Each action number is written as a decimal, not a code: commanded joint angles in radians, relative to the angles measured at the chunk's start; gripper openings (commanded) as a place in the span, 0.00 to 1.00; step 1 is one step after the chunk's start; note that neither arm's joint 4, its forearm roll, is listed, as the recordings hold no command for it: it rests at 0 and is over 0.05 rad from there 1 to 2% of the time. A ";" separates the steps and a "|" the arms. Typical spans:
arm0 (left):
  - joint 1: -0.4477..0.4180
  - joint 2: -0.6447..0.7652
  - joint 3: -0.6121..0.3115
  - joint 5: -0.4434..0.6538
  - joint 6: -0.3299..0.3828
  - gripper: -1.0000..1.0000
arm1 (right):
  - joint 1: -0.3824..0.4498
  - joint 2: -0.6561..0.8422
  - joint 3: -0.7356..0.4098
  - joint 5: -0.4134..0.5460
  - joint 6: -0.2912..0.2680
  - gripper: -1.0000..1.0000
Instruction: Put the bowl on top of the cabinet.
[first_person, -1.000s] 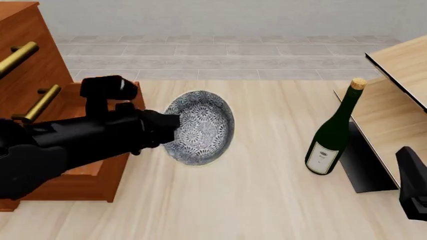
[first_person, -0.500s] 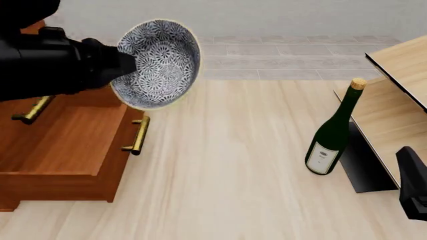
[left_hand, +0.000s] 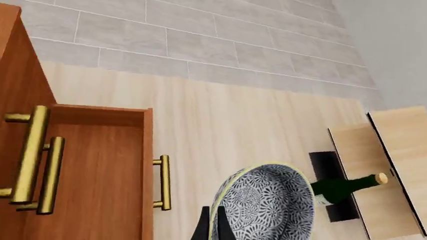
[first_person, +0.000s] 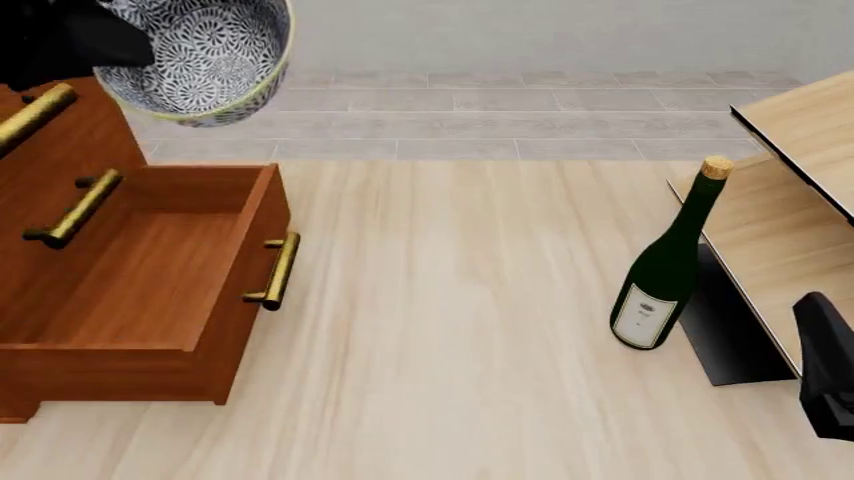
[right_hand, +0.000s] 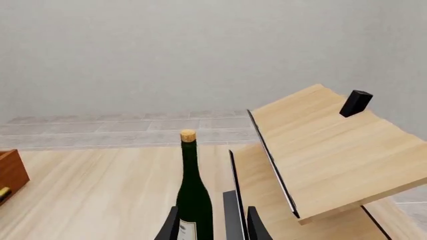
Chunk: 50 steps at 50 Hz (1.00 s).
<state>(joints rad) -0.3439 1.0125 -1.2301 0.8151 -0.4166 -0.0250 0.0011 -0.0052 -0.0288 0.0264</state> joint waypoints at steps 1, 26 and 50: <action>0.093 0.057 -0.133 0.139 0.004 0.00 | 0.000 0.000 -0.002 0.001 -0.002 1.00; 0.182 0.191 -0.459 0.403 -0.109 0.00 | 0.004 0.000 0.001 0.001 -0.006 1.00; 0.394 0.235 -0.501 0.405 -0.303 0.00 | -0.003 0.000 -0.002 0.001 -0.001 1.00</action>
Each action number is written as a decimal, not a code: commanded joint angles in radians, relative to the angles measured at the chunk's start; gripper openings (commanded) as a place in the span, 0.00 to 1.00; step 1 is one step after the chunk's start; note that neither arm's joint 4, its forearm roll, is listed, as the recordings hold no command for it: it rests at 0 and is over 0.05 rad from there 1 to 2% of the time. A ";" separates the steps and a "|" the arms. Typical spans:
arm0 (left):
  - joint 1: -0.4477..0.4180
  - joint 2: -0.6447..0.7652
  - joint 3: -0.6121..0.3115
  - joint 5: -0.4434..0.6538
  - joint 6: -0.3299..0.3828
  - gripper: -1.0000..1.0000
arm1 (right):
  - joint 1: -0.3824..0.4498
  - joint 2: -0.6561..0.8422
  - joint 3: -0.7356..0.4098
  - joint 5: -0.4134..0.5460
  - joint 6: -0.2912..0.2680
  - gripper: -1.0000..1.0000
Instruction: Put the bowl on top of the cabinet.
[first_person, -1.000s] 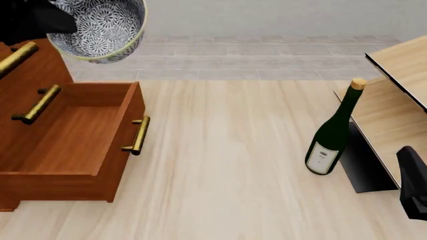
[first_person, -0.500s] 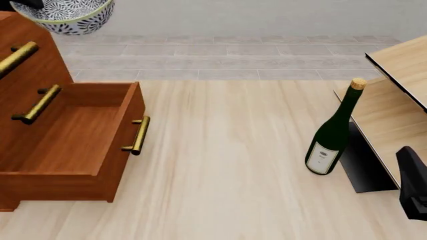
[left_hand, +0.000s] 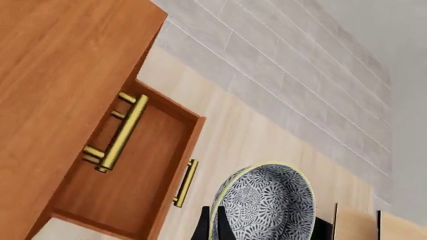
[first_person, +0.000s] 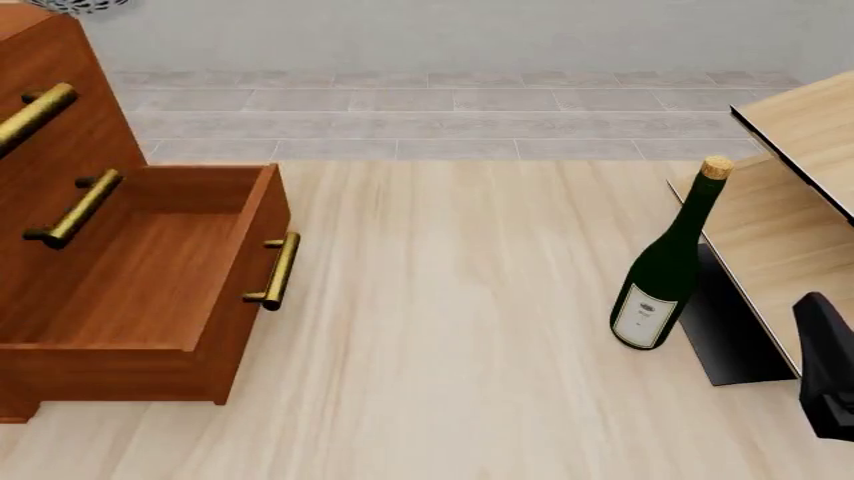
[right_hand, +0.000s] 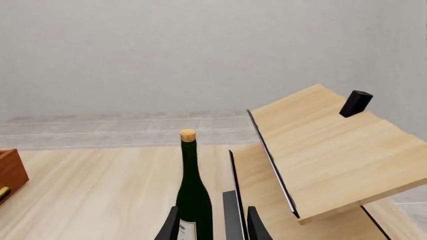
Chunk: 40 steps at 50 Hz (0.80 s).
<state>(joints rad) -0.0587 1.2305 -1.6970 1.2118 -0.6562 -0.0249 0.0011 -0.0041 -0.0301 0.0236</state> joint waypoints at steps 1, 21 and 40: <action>0.130 0.019 -0.026 0.008 -0.069 0.00 | -0.003 0.000 -0.003 0.002 0.002 1.00; 0.333 0.068 -0.058 0.008 -0.188 0.00 | -0.001 0.000 0.000 -0.001 0.004 1.00; 0.532 0.111 -0.109 0.008 -0.222 0.00 | -0.002 0.000 0.001 -0.003 0.009 1.00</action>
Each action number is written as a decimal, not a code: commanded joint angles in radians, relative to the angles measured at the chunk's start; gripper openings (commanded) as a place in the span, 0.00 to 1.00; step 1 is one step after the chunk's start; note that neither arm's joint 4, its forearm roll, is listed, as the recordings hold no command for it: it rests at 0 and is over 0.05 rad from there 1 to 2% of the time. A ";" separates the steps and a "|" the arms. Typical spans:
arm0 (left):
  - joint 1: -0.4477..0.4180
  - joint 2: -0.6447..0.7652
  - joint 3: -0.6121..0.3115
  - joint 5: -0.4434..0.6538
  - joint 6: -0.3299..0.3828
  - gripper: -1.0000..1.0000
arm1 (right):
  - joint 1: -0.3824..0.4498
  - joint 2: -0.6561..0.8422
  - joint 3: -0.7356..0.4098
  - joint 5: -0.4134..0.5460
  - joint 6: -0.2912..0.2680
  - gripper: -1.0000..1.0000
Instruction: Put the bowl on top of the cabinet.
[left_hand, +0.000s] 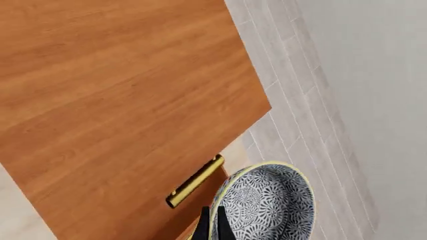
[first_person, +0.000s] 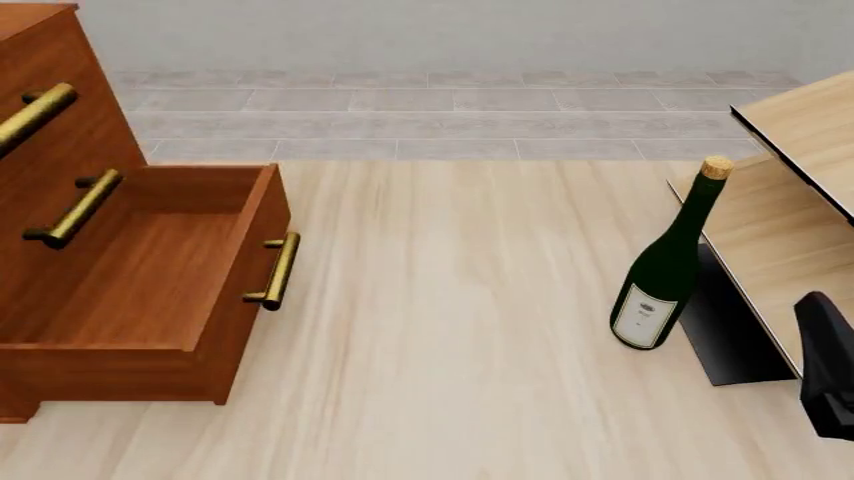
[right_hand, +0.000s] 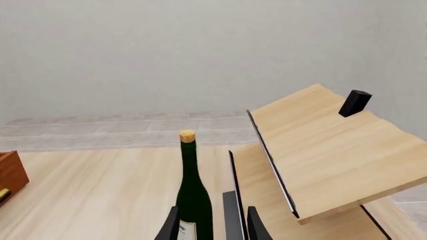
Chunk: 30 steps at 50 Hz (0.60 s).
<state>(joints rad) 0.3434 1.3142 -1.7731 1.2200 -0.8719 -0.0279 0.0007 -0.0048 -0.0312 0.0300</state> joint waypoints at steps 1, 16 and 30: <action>0.141 0.031 -0.038 0.000 -0.001 0.00 | 0.001 0.000 0.001 -0.002 0.003 1.00; 0.224 0.060 -0.024 0.000 -0.031 0.00 | 0.003 0.000 0.003 -0.002 -0.001 1.00; 0.255 0.082 0.003 0.000 -0.040 0.00 | 0.008 0.000 0.000 0.005 -0.007 1.00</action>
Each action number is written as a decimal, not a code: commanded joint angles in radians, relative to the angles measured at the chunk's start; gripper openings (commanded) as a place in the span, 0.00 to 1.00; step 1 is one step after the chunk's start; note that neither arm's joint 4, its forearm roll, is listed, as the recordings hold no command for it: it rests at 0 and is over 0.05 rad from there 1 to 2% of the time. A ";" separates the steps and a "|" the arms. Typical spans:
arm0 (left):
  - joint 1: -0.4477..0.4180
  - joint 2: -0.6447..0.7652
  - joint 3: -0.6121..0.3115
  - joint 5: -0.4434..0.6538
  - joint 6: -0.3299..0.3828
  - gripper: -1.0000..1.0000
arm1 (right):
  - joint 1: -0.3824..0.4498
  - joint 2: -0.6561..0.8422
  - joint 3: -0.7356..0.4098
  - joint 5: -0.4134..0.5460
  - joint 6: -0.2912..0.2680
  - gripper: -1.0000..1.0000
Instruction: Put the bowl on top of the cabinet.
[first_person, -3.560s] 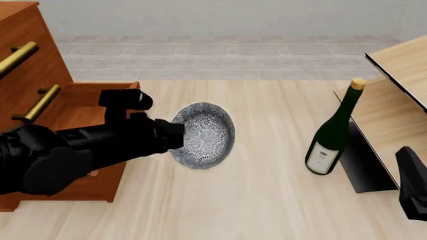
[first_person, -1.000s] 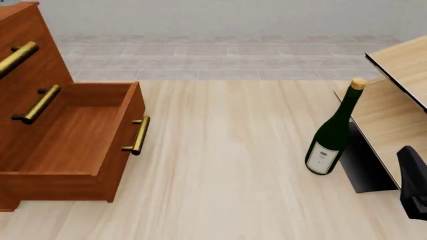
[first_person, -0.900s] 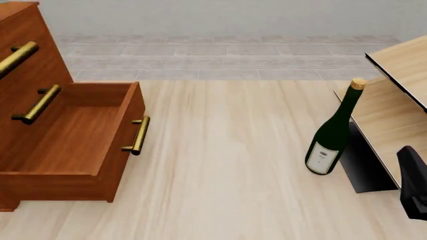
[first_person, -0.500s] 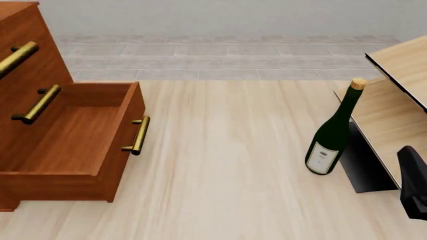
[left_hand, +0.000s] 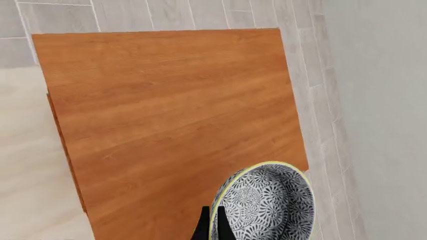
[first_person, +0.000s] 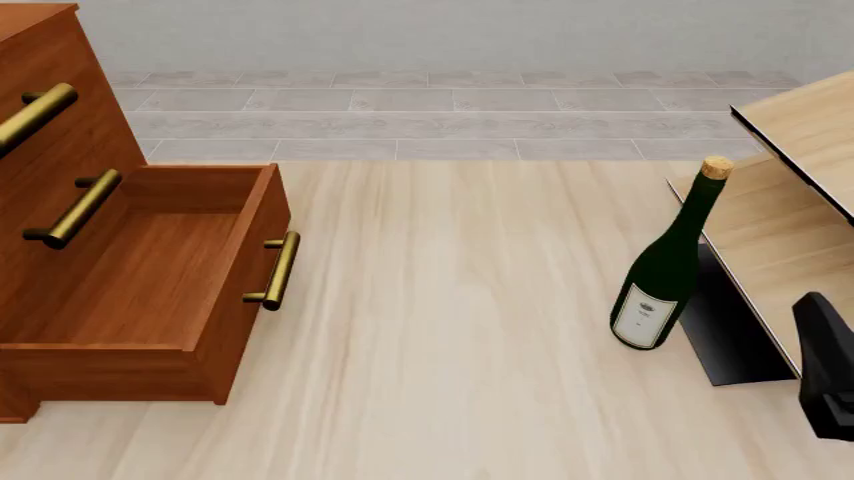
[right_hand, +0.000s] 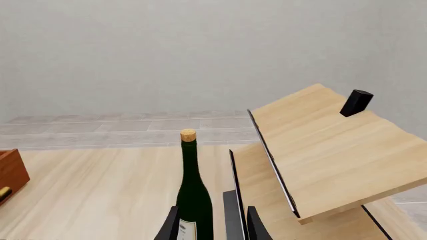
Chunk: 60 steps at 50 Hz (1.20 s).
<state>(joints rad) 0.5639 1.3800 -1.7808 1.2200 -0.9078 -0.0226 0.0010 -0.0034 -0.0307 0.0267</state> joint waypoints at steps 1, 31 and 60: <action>0.038 0.022 0.016 0.000 -0.002 0.00 | 0.002 0.000 -0.002 0.004 -0.004 1.00; 0.052 0.048 0.061 0.000 0.006 0.00 | 0.002 0.000 0.001 -0.002 -0.001 1.00; 0.055 0.064 0.072 0.000 0.025 0.00 | 0.000 0.000 -0.003 0.001 0.002 1.00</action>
<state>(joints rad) 0.6146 1.4296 -1.7196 1.2182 -0.8919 -0.0217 0.0008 -0.0073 -0.0283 0.0274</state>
